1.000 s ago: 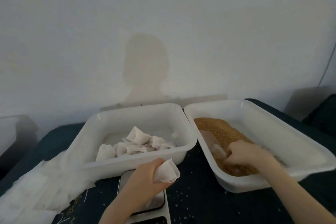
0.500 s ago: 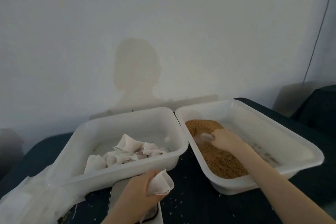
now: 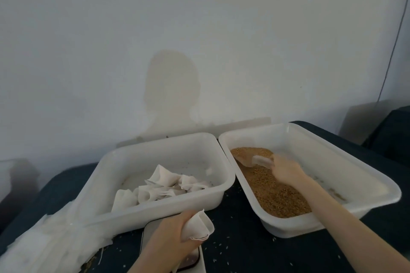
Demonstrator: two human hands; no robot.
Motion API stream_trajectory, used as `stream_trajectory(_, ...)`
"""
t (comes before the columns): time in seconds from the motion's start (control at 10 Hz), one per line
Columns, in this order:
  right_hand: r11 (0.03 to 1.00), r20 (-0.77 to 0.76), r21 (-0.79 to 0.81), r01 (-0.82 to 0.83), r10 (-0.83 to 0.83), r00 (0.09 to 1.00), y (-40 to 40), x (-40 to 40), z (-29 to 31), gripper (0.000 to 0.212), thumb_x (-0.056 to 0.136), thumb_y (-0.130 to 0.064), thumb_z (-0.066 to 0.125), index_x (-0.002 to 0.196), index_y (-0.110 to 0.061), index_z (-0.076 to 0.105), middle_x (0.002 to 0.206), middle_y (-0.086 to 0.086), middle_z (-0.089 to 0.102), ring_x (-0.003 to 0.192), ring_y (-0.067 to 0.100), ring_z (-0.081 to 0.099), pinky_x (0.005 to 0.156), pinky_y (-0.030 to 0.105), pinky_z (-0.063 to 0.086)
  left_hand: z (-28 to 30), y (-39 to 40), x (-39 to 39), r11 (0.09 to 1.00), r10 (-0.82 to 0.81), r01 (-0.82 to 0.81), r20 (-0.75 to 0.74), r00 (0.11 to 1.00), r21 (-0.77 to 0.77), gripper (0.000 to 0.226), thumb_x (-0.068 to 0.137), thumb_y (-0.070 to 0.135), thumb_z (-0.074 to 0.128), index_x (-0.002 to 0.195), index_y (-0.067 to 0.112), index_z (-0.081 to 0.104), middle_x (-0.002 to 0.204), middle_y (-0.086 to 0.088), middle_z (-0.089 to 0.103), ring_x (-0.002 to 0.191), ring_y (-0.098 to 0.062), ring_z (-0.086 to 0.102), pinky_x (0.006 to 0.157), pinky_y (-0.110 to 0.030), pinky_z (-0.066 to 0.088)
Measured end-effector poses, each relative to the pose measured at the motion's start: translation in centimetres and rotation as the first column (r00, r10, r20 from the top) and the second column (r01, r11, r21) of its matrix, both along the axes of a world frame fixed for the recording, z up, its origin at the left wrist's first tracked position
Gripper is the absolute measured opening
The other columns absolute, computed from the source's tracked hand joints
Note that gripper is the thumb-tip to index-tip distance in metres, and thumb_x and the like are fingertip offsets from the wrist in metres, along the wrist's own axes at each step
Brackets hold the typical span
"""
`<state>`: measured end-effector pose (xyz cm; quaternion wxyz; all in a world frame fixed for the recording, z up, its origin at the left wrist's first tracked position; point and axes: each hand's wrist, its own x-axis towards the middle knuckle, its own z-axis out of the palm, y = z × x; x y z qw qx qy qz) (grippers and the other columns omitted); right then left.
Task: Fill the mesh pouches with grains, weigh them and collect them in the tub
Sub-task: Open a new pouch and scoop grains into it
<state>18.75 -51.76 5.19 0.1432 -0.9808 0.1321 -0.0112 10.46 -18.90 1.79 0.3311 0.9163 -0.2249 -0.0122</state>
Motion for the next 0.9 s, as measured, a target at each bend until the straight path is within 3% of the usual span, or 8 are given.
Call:
stream_trajectory(0.1, 0.993, 0.036, 0.115, 0.017, -0.022, 0.999, -0.1, -0.3, 0.6, 0.036, 0.099, -0.010, 0.036, 0.134, -0.010, 0.041, 0.109, 0.011, 0.062, 0.087, 0.024, 0.063, 0.078, 0.036, 0.053, 0.1, 0.9, 0.0, 1.000, 0.013, -0.013, -0.010, 1.000, -0.017, 0.036, 0.077, 0.030, 0.074, 0.084, 0.055, 0.050, 0.077, 0.026, 0.061, 0.075, 0.014, 0.056, 0.071, -0.005, 0.042)
stream_trajectory(0.2, 0.978, 0.073, 0.206, -0.020, 0.005, 0.997, 0.0, -0.9, 0.7, 0.039, 0.100, -0.011, 0.035, 0.139, -0.012, 0.037, 0.108, 0.011, 0.061, 0.087, 0.027, 0.064, 0.080, 0.042, 0.055, 0.1, 1.4, 0.2, 0.996, 0.039, -0.040, -0.008, 0.999, -0.075, 0.018, 0.071, 0.045, 0.070, 0.078, 0.050, 0.054, 0.079, 0.018, 0.064, 0.077, 0.004, 0.058, 0.075, -0.011, 0.046)
stream_trajectory(0.3, 0.938, 0.137, 0.338, -0.083, 0.038, 0.990, -0.1, -1.3, 1.1, 0.034, 0.101, -0.016, 0.037, 0.135, -0.019, 0.040, 0.085, 0.008, 0.060, 0.068, 0.022, 0.060, 0.065, 0.038, 0.056, 0.1, 2.1, 0.3, 0.986, 0.108, -0.107, 0.002, 0.994, -0.131, 0.022, 0.060, 0.064, 0.057, 0.076, 0.050, 0.059, 0.080, 0.020, 0.065, 0.081, 0.004, 0.060, 0.076, -0.015, 0.045)
stream_trajectory(0.4, 0.876, 0.200, 0.450, -0.173, 0.090, 0.976, -0.2, -2.0, 1.6, 0.026, 0.101, -0.019, 0.040, 0.125, -0.027, 0.046, 0.065, 0.003, 0.048, 0.050, 0.013, 0.042, 0.045, 0.025, 0.039, 0.6, 3.1, 0.0, 0.981, 0.121, -0.123, -0.017, 0.992, -0.148, 0.026, 0.061, 0.061, 0.062, 0.087, 0.058, 0.058, 0.086, 0.033, 0.063, 0.084, 0.012, 0.058, 0.070, -0.006, 0.042)
stream_trajectory(0.6, 0.758, 0.187, 0.511, -0.405, 0.362, 0.913, 2.1, -4.6, 4.4, 0.024, 0.097, -0.034, 0.052, 0.109, -0.055, 0.053, 0.084, -0.015, 0.062, 0.063, 0.003, 0.049, 0.058, 0.021, 0.038, 1.4, 5.6, -0.3, 0.963, 0.215, -0.215, -0.016, 0.976, -0.163, 0.018, 0.078, 0.039, 0.073, 0.092, 0.039, 0.062, 0.088, 0.027, 0.065, 0.082, 0.007, 0.060, 0.069, -0.009, 0.047)
stream_trajectory(0.7, 0.669, 0.133, 0.547, -0.503, 0.523, 0.842, 3.5, -5.4, 5.3, 0.027, 0.095, -0.034, 0.053, 0.112, -0.055, 0.053, 0.091, -0.023, 0.065, 0.064, 0.002, 0.049, 0.055, 0.016, 0.039, 1.7, 6.9, -0.7, 0.950, 0.243, -0.241, -0.016, 0.970, -0.197, 0.019, 0.078, 0.038, 0.073, 0.093, 0.039, 0.062, 0.089, 0.023, 0.066, 0.082, 0.007, 0.061, 0.066, -0.008, 0.046)
stream_trajectory(0.8, 0.644, 0.043, 0.552, -0.530, 0.613, 0.789, 4.8, -5.7, 5.6, 0.030, 0.096, -0.029, 0.052, 0.122, -0.046, 0.051, 0.100, -0.017, 0.066, 0.075, 0.011, 0.055, 0.059, 0.017, 0.046, 1.7, 8.1, -0.9, 0.944, 0.269, -0.265, -0.008, 0.963, -0.196, 0.019, 0.079, 0.039, 0.072, 0.094, 0.038, 0.060, 0.090, 0.027, 0.064, 0.083, 0.008, 0.060, 0.067, -0.007, 0.046)
stream_trajectory(0.9, 0.655, -0.033, 0.509, -0.559, 0.664, 0.747, 5.6, -5.6, 5.4, 0.032, 0.098, -0.027, 0.050, 0.126, -0.044, 0.050, 0.106, -0.013, 0.064, 0.095, 0.014, 0.060, 0.086, 0.034, 0.053, 1.5, 9.0, -1.2, 0.945, 0.283, -0.280, -0.007, 0.959, -0.169, 0.019, 0.078, 0.045, 0.070, 0.092, 0.039, 0.059, 0.090, 0.033, 0.061, 0.082, 0.009, 0.059, 0.067, -0.006, 0.045)
